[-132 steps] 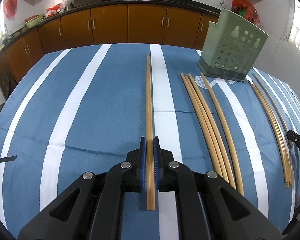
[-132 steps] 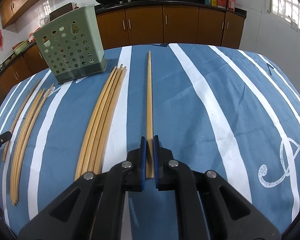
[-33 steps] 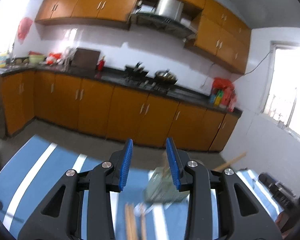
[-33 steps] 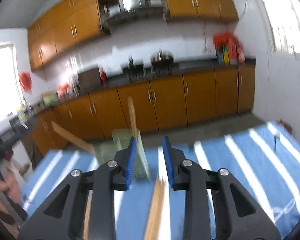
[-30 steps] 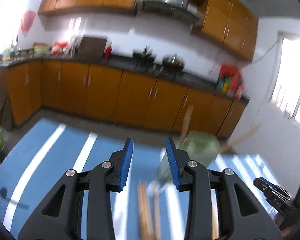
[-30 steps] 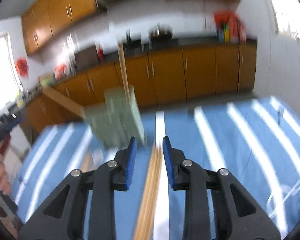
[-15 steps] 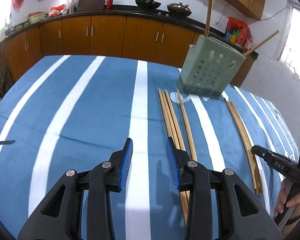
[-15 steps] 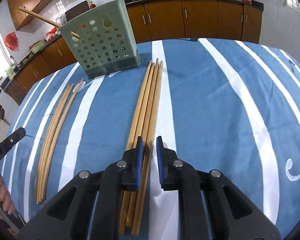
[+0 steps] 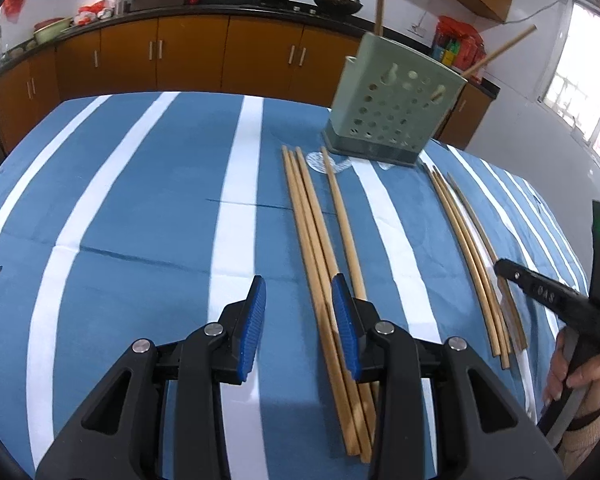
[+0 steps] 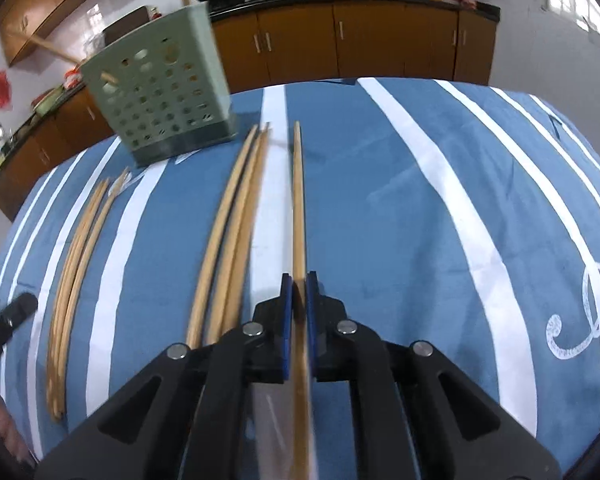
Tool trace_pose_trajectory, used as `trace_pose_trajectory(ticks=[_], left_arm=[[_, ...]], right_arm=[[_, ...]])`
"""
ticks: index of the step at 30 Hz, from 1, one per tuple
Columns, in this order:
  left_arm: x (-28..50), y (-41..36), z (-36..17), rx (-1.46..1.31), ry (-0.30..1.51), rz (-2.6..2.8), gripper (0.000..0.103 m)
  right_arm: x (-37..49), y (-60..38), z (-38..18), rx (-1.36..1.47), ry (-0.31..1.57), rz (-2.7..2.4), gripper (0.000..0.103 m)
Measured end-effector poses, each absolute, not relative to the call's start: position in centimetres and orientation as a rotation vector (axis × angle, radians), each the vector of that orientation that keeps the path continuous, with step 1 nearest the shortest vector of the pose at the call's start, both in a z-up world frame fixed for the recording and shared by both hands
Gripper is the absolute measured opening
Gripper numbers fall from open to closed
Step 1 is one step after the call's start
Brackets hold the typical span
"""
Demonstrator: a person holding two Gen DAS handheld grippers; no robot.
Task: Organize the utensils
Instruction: 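Move both open tools back down to the chopsticks on the table, then grasp a wooden chopstick with the right tool while the left tool grasps another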
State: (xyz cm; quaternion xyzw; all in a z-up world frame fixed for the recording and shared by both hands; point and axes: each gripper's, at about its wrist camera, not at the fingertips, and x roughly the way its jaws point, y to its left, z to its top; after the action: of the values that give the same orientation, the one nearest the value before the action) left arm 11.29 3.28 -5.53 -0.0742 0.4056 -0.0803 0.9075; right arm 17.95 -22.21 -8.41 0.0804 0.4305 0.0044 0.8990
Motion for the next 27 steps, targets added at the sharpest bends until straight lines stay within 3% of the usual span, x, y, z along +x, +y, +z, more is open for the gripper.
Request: trace_pose_trajectory(ticks=[7, 19, 21, 27], left_arm=[[11.1, 2.1, -6.5, -0.097, 0.877, -0.184, 0.024], [11.0, 1.5, -6.8, -0.045, 0.896, -0.146, 0.023], [11.0, 1.4, -7.0, -0.038, 0.909, -0.138, 0.018], [10.8, 0.9, -6.9, -0.024, 0.904, -0.124, 0.014]], right_arm=[[17.9, -22.3, -8.5, 0.147, 0.885, 0.012, 0.008], [17.2, -21.8, -8.4, 0.098, 0.880, 0.013, 0.008], [17.0, -21.8, -8.4, 0.100, 0.881, 0.017, 0.009], [16.2, -21.5, -8.3, 0.107, 0.891, 0.042, 0.015]])
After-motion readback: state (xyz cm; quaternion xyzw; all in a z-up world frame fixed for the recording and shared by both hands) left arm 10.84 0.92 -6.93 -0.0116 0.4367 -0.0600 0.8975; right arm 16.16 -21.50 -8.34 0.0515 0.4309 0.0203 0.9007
